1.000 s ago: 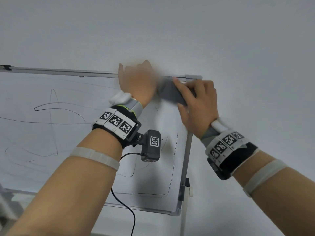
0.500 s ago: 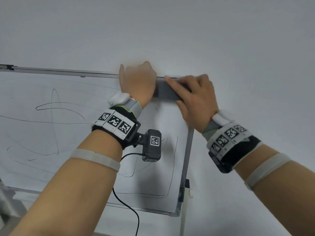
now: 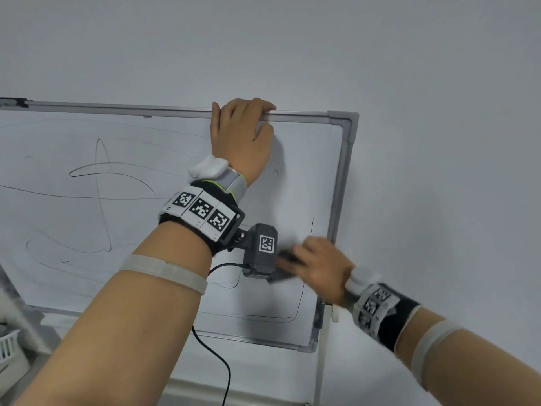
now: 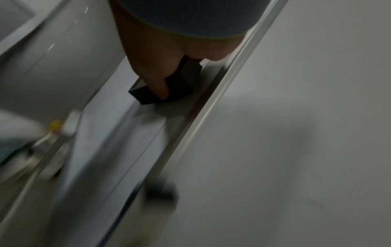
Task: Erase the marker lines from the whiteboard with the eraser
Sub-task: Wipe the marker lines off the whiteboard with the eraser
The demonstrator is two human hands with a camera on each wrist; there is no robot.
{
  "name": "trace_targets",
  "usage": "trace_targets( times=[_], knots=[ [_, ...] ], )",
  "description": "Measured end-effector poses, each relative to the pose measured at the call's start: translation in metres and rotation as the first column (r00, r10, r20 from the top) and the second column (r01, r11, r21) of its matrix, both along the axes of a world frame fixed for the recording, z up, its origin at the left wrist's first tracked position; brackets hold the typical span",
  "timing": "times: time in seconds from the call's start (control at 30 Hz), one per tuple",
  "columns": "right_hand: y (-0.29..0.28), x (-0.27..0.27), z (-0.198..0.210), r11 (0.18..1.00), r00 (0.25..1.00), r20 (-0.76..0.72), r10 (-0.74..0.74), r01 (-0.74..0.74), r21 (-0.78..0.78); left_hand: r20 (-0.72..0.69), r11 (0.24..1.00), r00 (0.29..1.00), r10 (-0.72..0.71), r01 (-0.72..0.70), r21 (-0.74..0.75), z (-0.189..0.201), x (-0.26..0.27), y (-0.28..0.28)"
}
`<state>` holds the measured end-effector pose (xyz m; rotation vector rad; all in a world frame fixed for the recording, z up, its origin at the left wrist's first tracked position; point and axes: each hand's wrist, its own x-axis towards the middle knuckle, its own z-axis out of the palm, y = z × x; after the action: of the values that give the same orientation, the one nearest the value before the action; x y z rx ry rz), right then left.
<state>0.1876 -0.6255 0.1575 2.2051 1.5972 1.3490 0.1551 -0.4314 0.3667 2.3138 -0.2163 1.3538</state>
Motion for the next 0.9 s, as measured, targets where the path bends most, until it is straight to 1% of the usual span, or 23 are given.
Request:
trace_targets(
  times=[0.07, 0.1, 0.13, 0.17, 0.2, 0.23, 0.27, 0.33, 0.37, 0.4, 0.43, 0.47, 0.5, 0.53, 0.57, 0.63, 0.67, 0.7, 0.73, 0.77, 0.8, 0.83, 0.9],
  knots=[
    [0.005, 0.002, 0.047, 0.972, 0.999, 0.040, -0.023, 0.013, 0.236, 0.014, 1.000, 1.000, 0.017, -0.017, -0.002, 0.000, 0.000, -0.002],
    [0.005, 0.003, 0.067, 0.937, 0.998, 0.050, -0.049, 0.029, 0.348, 0.022, 1.000, 0.999, 0.026, -0.026, -0.005, 0.000, 0.001, -0.003],
    [0.003, 0.003, 0.081, 0.905, 0.996, 0.046, -0.071, 0.045, 0.424, 0.029, 0.999, 0.999, 0.031, -0.031, -0.010, 0.001, 0.001, -0.005],
    [0.002, 0.002, 0.085, 0.883, 0.996, 0.037, -0.086, 0.059, 0.465, 0.029, 0.999, 0.999, 0.029, -0.029, -0.019, 0.001, 0.001, -0.006],
    [0.001, 0.000, 0.078, 0.877, 0.995, 0.034, -0.095, 0.067, 0.476, 0.026, 0.999, 0.999, 0.023, -0.022, -0.030, 0.001, 0.002, -0.007],
    [0.001, -0.001, 0.062, 0.890, 0.996, 0.025, -0.088, 0.067, 0.450, 0.025, 0.999, 1.000, 0.017, -0.016, -0.039, 0.001, 0.003, -0.007],
    [-0.001, -0.002, 0.037, 0.922, 0.997, 0.003, -0.074, 0.067, 0.382, 0.022, 0.999, 1.000, 0.013, -0.012, -0.047, 0.000, 0.003, -0.006],
    [-0.012, -0.006, -0.017, 0.984, 0.995, -0.071, -0.076, 0.087, 0.158, 0.026, 0.998, 1.000, 0.012, -0.011, -0.055, 0.000, 0.003, -0.004],
    [-0.019, -0.008, -0.038, 0.994, 0.991, -0.100, -0.088, 0.095, 0.062, 0.031, 0.998, 0.999, 0.012, -0.011, -0.055, 0.000, 0.003, -0.004],
    [-0.025, -0.009, -0.051, 0.995, 0.989, -0.117, -0.094, 0.095, 0.004, 0.037, 0.999, 0.999, 0.015, -0.013, -0.053, 0.000, 0.003, -0.005],
    [-0.029, -0.008, -0.053, 0.995, 0.987, -0.126, -0.095, 0.092, -0.026, 0.045, 0.999, 0.999, 0.020, -0.018, -0.051, -0.001, 0.002, -0.007],
    [-0.029, -0.007, -0.047, 0.995, 0.987, -0.130, -0.096, 0.092, -0.038, 0.052, 0.998, 0.998, 0.028, -0.025, -0.050, -0.001, 0.002, -0.009],
    [-0.026, -0.006, -0.034, 0.996, 0.989, -0.116, -0.089, 0.088, -0.012, 0.057, 0.998, 0.998, 0.036, -0.033, -0.053, -0.002, 0.002, -0.011],
    [-0.021, -0.004, -0.015, 0.995, 0.993, -0.086, -0.076, 0.081, 0.054, 0.061, 0.998, 0.997, 0.045, -0.042, -0.055, -0.003, 0.002, -0.011],
    [-0.016, -0.003, 0.009, 0.986, 0.996, -0.058, -0.065, 0.073, 0.152, 0.066, 0.997, 0.996, 0.051, -0.048, -0.054, -0.003, 0.002, -0.011],
    [-0.010, -0.001, 0.052, 0.940, 0.998, -0.014, -0.065, 0.066, 0.336, 0.074, 0.998, 0.996, 0.052, -0.049, -0.047, -0.003, 0.002, -0.010],
    [-0.008, -0.001, 0.065, 0.922, 0.997, -0.003, -0.071, 0.067, 0.381, 0.071, 0.998, 0.996, 0.050, -0.047, -0.050, -0.003, 0.002, -0.010],
    [-0.005, -0.001, 0.067, 0.915, 0.997, -0.003, -0.077, 0.072, 0.398, 0.066, 0.998, 0.997, 0.046, -0.042, -0.054, -0.002, 0.002, -0.010],
    [-0.002, -0.001, 0.059, 0.920, 0.997, -0.008, -0.073, 0.071, 0.386, 0.061, 0.998, 0.997, 0.040, -0.037, -0.057, -0.002, 0.001, -0.010],
    [0.000, -0.002, 0.042, 0.940, 0.998, -0.024, -0.054, 0.059, 0.337, 0.055, 0.998, 0.998, 0.034, -0.031, -0.057, -0.001, 0.000, -0.010],
    [0.000, -0.004, 0.017, 0.969, 0.998, -0.052, -0.034, 0.045, 0.243, 0.042, 0.998, 0.999, 0.027, -0.025, -0.052, -0.002, -0.002, -0.010],
    [-0.004, -0.006, -0.009, 0.993, 0.996, -0.087, -0.034, 0.043, 0.112, 0.028, 0.999, 0.999, 0.018, -0.017, -0.045, -0.002, -0.003, -0.010],
    [-0.019, -0.013, -0.055, 0.988, 0.989, -0.121, -0.082, 0.065, -0.137, 0.014, 1.000, 1.000, 0.007, -0.007, -0.014, -0.004, -0.006, -0.009]
  ],
)
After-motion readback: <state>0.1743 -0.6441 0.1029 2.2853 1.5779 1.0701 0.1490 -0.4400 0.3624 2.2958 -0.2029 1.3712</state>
